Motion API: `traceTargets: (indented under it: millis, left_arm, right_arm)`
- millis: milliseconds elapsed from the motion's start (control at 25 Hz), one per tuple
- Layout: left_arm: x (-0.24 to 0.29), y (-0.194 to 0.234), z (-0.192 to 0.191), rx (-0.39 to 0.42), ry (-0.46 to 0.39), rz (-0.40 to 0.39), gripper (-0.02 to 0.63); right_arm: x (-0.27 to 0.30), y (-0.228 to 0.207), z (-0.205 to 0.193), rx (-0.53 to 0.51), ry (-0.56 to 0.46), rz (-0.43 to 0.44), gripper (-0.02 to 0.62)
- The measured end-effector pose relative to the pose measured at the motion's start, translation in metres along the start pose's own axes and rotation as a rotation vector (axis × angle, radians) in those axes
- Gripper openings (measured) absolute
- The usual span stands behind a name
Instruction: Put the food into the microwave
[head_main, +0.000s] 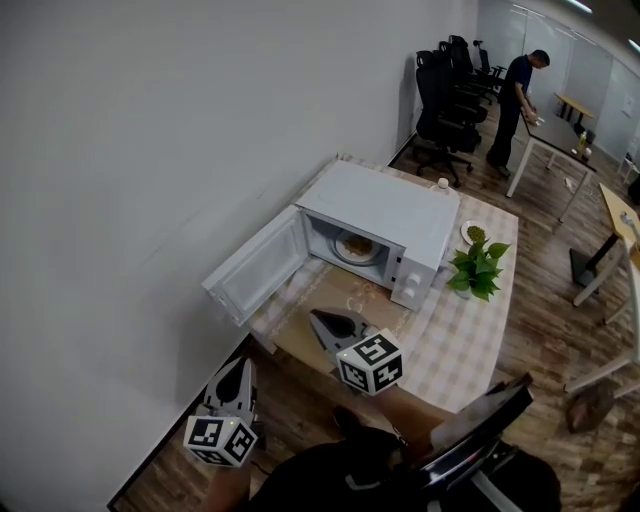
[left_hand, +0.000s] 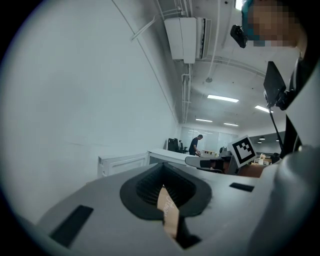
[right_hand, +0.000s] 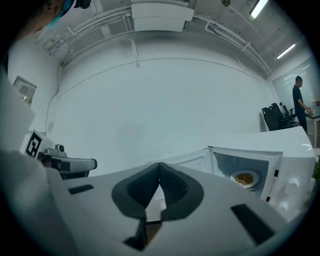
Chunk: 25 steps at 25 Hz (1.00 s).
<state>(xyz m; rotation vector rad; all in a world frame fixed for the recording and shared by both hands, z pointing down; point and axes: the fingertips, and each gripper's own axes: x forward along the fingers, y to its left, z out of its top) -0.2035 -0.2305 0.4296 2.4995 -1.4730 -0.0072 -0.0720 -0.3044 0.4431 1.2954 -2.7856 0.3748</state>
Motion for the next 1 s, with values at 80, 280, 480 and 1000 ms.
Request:
traceTargets:
  millis: [80, 280, 480, 1000]
  left_arm:
    - [-0.002, 0.000, 0.000, -0.007, -0.003, 0.003, 0.008]
    - [-0.003, 0.003, 0.003, -0.010, -0.015, 0.016, 0.008]
    - [-0.005, 0.006, 0.005, -0.009, -0.025, 0.020, 0.008]
    - [-0.002, 0.004, 0.003, -0.011, -0.012, 0.006, 0.008]
  right_arm:
    - [-0.003, 0.001, 0.000, -0.002, 0.002, -0.005, 0.009]
    - [-0.007, 0.007, 0.005, -0.013, -0.008, 0.003, 0.009]
    - [-0.007, 0.009, 0.007, -0.020, -0.001, 0.005, 0.009]
    - [-0.009, -0.002, 0.007, -0.021, 0.000, -0.015, 0.009]
